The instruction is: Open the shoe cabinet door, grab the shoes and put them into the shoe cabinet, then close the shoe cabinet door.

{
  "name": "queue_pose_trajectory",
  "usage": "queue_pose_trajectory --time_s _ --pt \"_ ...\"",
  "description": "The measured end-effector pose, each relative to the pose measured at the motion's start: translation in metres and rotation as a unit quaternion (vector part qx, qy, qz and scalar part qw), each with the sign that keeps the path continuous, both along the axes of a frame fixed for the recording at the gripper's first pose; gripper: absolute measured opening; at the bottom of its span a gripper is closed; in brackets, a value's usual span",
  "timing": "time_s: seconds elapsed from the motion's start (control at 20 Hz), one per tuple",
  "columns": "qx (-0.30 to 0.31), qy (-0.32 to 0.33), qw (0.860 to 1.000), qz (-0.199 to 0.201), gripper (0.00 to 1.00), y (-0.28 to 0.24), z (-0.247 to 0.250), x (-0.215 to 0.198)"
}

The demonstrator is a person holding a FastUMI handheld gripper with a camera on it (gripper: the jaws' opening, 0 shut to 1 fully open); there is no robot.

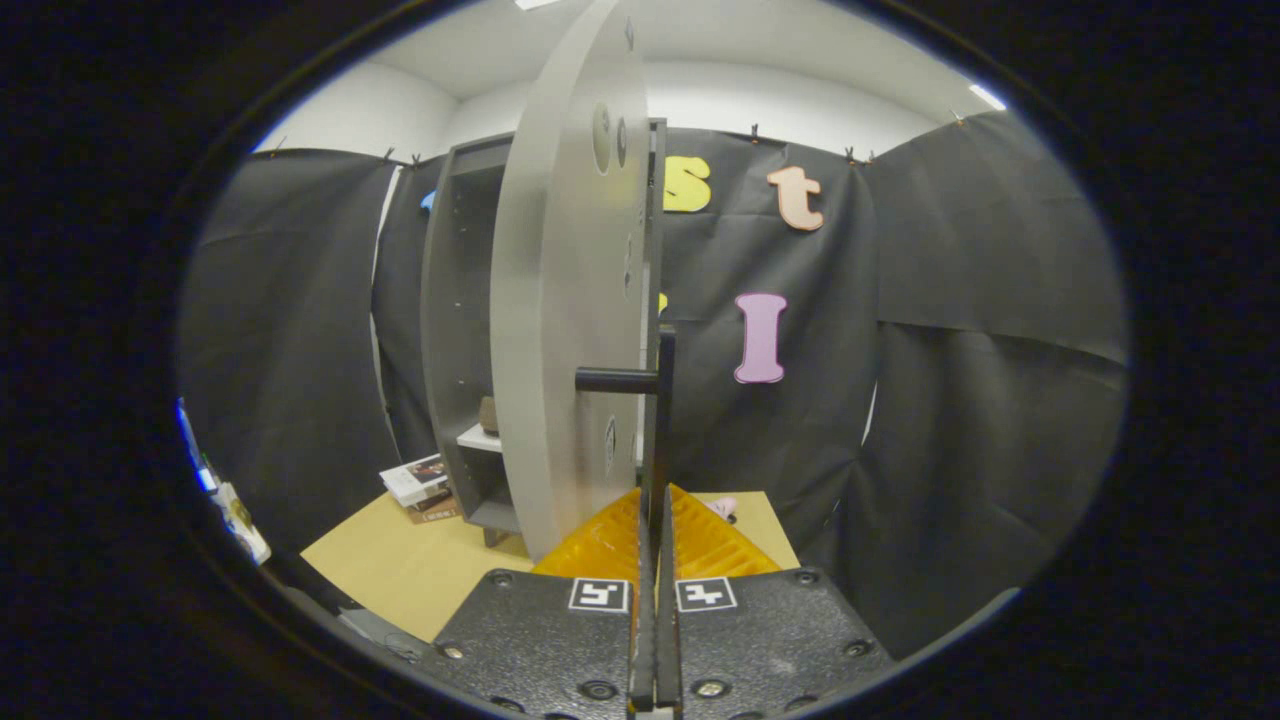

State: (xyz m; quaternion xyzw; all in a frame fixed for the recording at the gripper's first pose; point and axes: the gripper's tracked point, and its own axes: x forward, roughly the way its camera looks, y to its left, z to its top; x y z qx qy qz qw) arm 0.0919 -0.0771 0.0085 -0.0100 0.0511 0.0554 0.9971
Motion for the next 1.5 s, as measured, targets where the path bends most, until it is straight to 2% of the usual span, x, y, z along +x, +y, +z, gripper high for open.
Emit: queue_pose_trajectory --time_s 0.2,0.3,0.5,0.55,0.65,0.7,0.85,0.95,1.2,1.35,1.5 --pt "0.019 0.012 0.998 0.066 0.04 0.005 -0.003 0.001" --pt "0.008 0.009 0.997 0.071 0.04 -0.003 -0.002 0.001" --pt "0.022 0.008 0.992 0.126 0.07 -0.005 -0.006 -0.014" --pt "0.019 0.0 0.991 0.134 0.1 -0.01 -0.007 -0.02" --pt "0.004 -0.021 0.993 0.12 0.12 -0.033 -0.008 -0.033" --pt "-0.001 -0.037 0.993 0.115 0.15 -0.042 -0.007 -0.042" --pt "0.0 -0.071 0.992 0.105 0.71 -0.058 -0.014 -0.065" --pt "0.004 -0.057 0.992 0.112 0.87 -0.055 -0.035 -0.083" --pt "0.004 -0.014 0.993 0.121 0.91 -0.012 -0.077 -0.119" --pt "-0.007 0.004 0.993 0.119 0.91 0.049 -0.105 -0.126" --pt "-0.022 0.045 0.992 0.112 0.92 0.124 -0.155 -0.119"
